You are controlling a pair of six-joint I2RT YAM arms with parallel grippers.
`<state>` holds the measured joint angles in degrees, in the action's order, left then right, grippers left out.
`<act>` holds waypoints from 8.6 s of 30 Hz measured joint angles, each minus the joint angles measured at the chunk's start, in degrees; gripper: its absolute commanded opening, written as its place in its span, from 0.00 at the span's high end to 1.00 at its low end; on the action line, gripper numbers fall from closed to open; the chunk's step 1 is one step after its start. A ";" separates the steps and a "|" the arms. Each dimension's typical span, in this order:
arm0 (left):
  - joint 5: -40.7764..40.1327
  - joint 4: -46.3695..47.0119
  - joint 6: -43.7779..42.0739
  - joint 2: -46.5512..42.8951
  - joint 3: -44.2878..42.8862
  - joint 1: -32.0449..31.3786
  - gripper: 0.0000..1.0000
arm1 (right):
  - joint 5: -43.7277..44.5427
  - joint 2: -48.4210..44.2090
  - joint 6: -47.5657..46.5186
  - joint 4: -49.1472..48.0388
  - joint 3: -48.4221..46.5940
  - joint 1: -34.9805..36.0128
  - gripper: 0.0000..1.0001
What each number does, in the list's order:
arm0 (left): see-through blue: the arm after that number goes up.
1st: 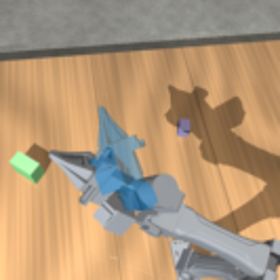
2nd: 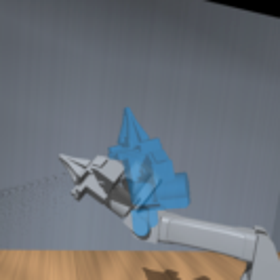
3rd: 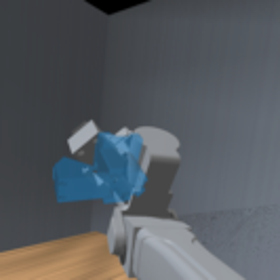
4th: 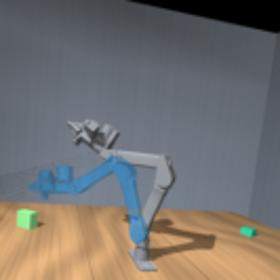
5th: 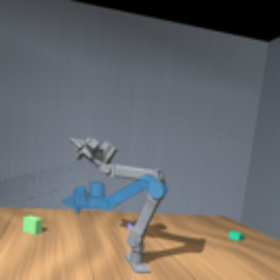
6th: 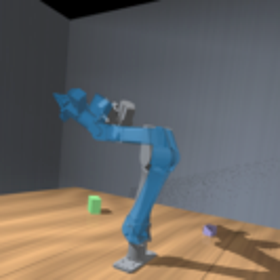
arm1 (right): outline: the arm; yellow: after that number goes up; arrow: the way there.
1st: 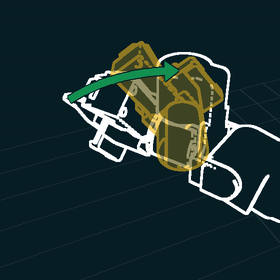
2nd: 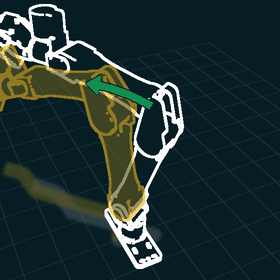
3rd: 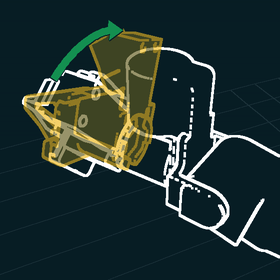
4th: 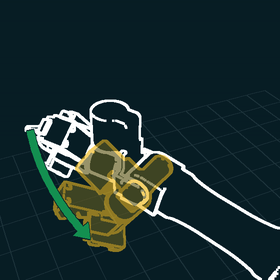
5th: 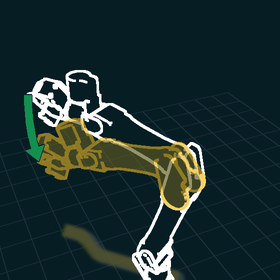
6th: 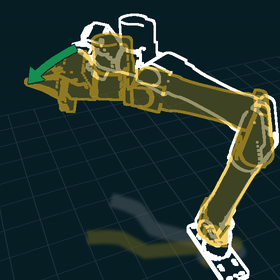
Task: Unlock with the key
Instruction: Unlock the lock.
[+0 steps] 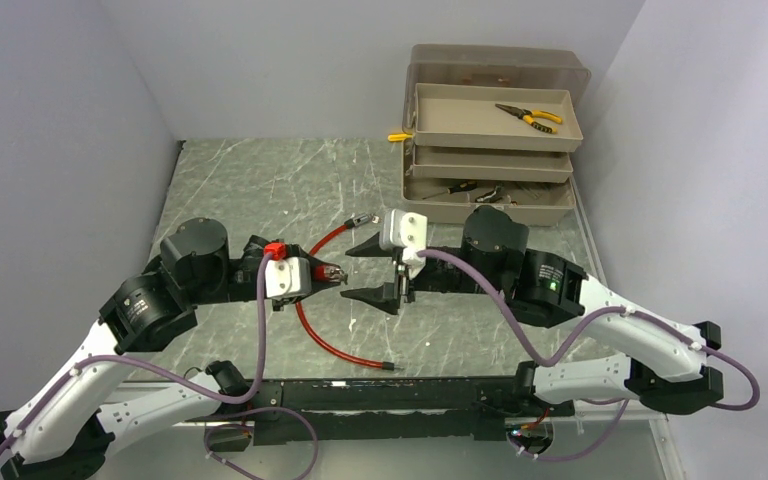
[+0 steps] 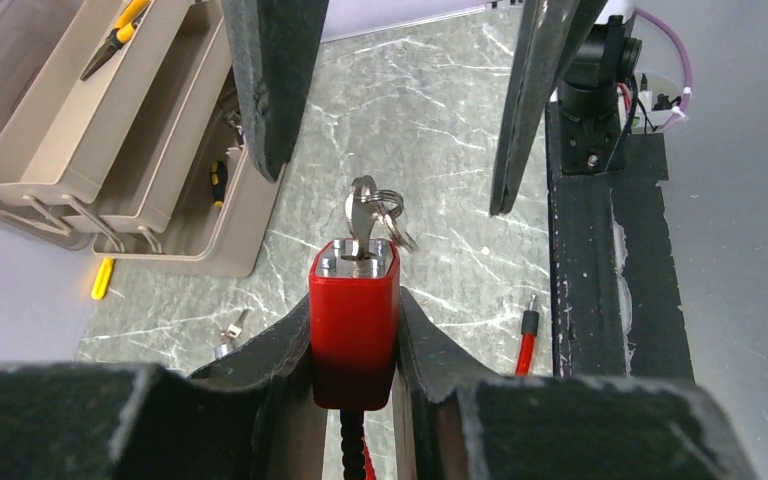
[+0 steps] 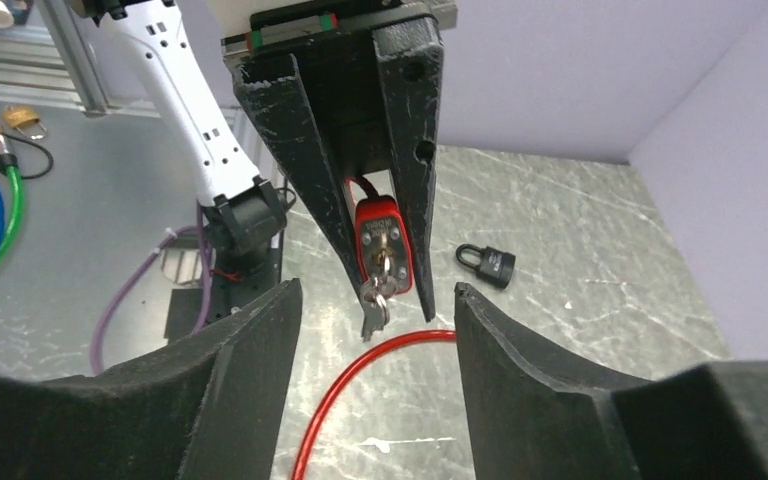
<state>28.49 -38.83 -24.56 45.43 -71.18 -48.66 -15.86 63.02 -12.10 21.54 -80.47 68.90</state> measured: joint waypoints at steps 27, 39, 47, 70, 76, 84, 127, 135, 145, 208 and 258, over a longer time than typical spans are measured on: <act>3.48 1.46 -0.11 -2.23 2.12 0.92 1.00 | 1.95 5.46 -3.41 5.60 -6.84 2.40 0.88; 5.16 2.16 0.42 -2.60 2.84 2.05 1.00 | 2.05 6.19 -3.30 6.88 -8.07 2.40 1.00; 5.86 4.09 1.44 -2.84 4.11 2.56 1.00 | 4.02 6.38 -3.34 9.33 -9.27 2.34 1.00; 8.79 5.53 3.50 -2.86 5.09 3.37 1.00 | 5.38 2.12 -1.22 7.76 -7.89 0.13 1.00; 10.14 4.63 3.76 -2.95 5.33 3.37 1.00 | 6.16 1.14 -1.46 6.14 -7.87 -0.42 0.76; 10.71 4.37 4.31 -2.97 5.33 3.37 1.00 | 2.51 2.08 -0.83 6.32 -8.81 -0.48 0.78; 11.32 3.87 4.26 -3.06 5.33 3.48 1.00 | -13.92 12.46 2.67 20.92 -22.77 -4.33 0.72; 11.32 3.87 4.22 -3.06 5.33 3.48 1.00 | -16.22 14.10 2.67 22.21 -22.75 -4.33 0.79; 11.32 3.65 4.22 -3.06 5.33 3.48 1.00 | -17.14 14.69 2.62 22.08 -22.77 -4.33 1.00; 11.61 3.87 3.65 -2.38 5.31 3.96 1.00 | -11.23 12.41 2.29 23.04 -23.82 -4.48 0.38; 9.38 5.75 2.84 -1.07 5.31 4.72 1.00 | -5.03 13.20 -1.88 23.19 -21.16 -3.02 1.00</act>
<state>37.87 -33.08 -21.71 44.36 -65.87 -43.94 -20.88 76.23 -13.98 44.73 -101.62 65.89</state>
